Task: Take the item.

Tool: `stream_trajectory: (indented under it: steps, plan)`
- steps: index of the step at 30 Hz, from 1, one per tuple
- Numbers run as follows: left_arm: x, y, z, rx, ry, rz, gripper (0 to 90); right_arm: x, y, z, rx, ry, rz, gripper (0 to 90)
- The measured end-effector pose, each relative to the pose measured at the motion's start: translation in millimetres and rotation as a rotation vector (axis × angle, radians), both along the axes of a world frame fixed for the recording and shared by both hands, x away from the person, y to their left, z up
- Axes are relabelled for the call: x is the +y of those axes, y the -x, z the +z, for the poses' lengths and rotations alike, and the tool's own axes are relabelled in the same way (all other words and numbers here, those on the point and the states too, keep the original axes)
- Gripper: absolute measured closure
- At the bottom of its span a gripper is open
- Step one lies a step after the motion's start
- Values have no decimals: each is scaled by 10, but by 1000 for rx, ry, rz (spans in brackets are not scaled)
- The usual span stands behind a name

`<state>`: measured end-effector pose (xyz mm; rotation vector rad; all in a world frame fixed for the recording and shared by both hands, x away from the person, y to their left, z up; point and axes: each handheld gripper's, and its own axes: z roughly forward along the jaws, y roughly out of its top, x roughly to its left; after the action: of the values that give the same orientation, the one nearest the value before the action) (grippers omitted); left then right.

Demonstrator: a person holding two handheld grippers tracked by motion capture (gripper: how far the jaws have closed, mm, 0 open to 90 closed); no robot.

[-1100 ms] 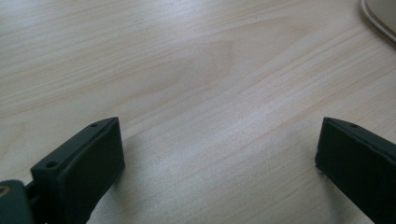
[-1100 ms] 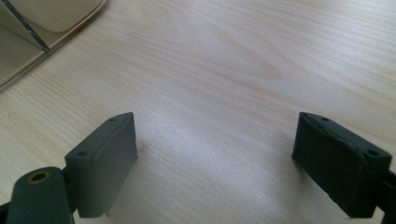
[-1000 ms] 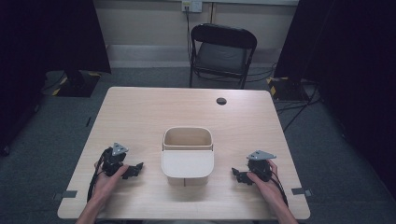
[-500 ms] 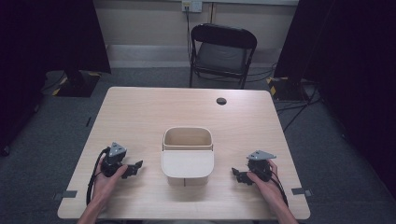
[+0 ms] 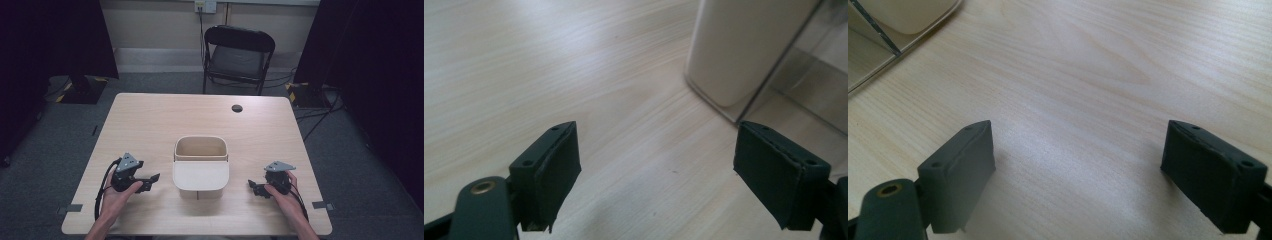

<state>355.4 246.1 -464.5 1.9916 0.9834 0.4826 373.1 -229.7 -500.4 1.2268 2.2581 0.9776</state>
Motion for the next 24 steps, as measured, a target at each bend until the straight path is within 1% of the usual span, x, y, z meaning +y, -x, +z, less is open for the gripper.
stream_trajectory:
  steps: [4,5,8,12,13,14,15,16,17,19,20,21,22,23,24]
  plan:
    - [-33,49,58,-13,30,-36,183,0,0,0,0,0,0,130]
    - [-58,68,77,-14,51,-49,184,0,0,0,0,0,1,130]
    - [-82,90,98,-23,59,-62,184,0,1,1,2,0,0,130]
    - [-160,146,144,-43,73,-103,184,0,1,1,2,0,-1,129]
    - [-173,156,153,-40,76,-110,184,0,1,1,1,0,0,130]
    - [-184,161,160,-40,85,-120,184,-1,0,0,0,0,1,130]
    - [-201,173,172,-35,106,-132,184,0,0,0,0,0,1,130]
    - [-212,180,177,-34,117,-138,184,0,0,0,0,0,1,130]
    - [-236,192,184,-36,121,-148,183,-1,0,0,0,0,1,130]
    - [-265,210,194,-39,105,-162,184,0,1,1,1,0,0,130]
    - [-298,225,196,-41,104,-181,183,0,1,1,2,0,0,130]
    - [-298,225,196,-41,104,-181,183,0,1,1,1,0,-1,130]
    - [-325,239,197,-42,106,-198,181,0,1,1,2,0,-1,130]
    - [-325,239,197,-42,106,-198,176,0,1,1,2,0,-1,130]
    - [-342,247,200,-38,105,-210,176,0,1,0,1,0,-1,130]
